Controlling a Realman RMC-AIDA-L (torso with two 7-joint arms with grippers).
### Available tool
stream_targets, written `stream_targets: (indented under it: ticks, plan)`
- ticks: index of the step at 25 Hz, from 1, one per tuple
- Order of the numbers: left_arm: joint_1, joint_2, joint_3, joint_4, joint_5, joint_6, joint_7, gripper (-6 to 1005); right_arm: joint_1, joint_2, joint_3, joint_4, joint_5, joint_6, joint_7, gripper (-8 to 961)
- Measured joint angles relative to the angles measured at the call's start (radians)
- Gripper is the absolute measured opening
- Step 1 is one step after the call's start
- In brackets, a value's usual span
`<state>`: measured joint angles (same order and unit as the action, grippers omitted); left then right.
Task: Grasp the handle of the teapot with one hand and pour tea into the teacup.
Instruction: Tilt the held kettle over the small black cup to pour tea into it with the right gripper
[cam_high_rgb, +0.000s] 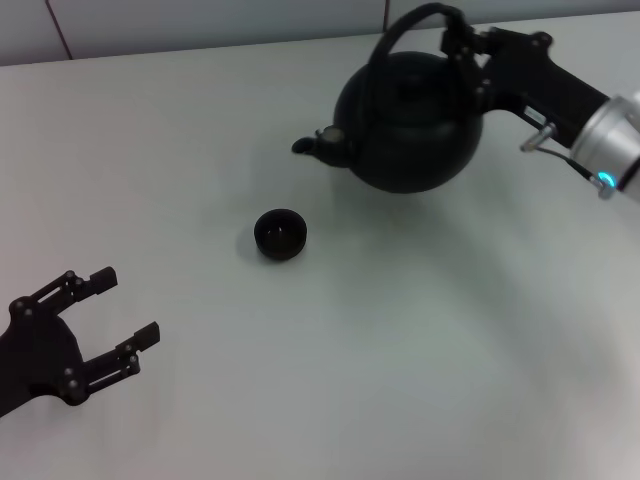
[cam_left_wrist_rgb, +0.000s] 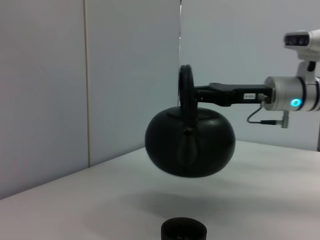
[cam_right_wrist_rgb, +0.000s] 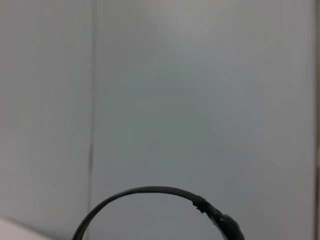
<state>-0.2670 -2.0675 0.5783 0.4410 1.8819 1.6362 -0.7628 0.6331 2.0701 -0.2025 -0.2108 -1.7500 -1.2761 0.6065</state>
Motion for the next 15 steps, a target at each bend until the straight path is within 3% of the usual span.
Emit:
stream_targets:
  ticks: [4,15]
  plan:
    - [0.002,0.001,0.000,-0.012,-0.005,0.001,0.010,799,0.037,-0.001,-0.109,-0.040,-0.001,0.053,0.020,88]
    - [0.002,0.003,0.000,-0.024,-0.005,0.001,0.015,799,0.048,0.002,-0.168,-0.075,-0.002,0.069,0.002,87]
